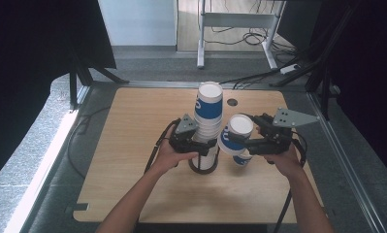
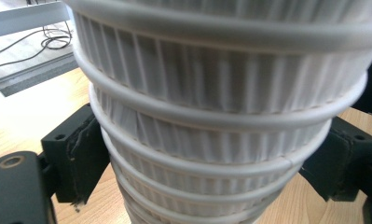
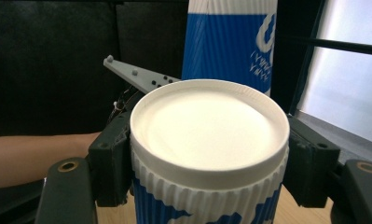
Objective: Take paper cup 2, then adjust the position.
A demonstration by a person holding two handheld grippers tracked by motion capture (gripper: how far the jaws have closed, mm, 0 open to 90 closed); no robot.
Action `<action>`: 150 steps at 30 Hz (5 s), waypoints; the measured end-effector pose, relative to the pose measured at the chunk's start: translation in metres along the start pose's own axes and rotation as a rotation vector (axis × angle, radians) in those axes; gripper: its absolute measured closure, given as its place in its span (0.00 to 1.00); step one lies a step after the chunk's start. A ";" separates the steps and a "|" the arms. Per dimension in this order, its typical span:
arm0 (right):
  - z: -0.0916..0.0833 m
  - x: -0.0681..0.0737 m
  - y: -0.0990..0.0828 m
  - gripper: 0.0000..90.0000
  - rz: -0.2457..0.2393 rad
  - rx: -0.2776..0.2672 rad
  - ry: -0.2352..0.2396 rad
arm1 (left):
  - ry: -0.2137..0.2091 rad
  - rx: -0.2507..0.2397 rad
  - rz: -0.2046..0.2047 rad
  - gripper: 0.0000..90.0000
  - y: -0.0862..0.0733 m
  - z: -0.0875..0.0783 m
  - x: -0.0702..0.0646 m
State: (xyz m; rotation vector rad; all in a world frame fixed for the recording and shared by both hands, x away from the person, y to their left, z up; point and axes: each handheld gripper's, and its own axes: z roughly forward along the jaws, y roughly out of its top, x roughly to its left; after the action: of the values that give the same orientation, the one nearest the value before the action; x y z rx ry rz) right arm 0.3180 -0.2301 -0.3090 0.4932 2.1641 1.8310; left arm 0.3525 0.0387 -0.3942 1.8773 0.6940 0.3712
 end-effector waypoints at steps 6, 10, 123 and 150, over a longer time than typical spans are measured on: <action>0.005 0.003 -0.006 0.32 0.005 0.002 0.014 | 0.007 0.010 0.002 0.13 0.001 0.000 -0.001; 0.007 0.005 -0.010 0.32 0.005 0.010 0.019 | 0.006 0.012 0.003 0.13 0.001 0.000 -0.001; 0.085 0.059 -0.124 0.32 0.078 0.056 0.043 | -0.126 0.052 0.015 0.07 -0.099 -0.063 -0.046; 0.092 0.071 -0.124 0.32 0.058 0.078 0.065 | -0.047 0.105 0.074 0.21 -0.101 -0.043 -0.058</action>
State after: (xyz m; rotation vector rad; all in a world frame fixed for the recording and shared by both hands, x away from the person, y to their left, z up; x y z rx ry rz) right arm 0.2805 -0.1358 -0.4451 0.5258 2.2938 1.8223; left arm 0.2539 0.0628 -0.4660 2.0089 0.6232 0.3423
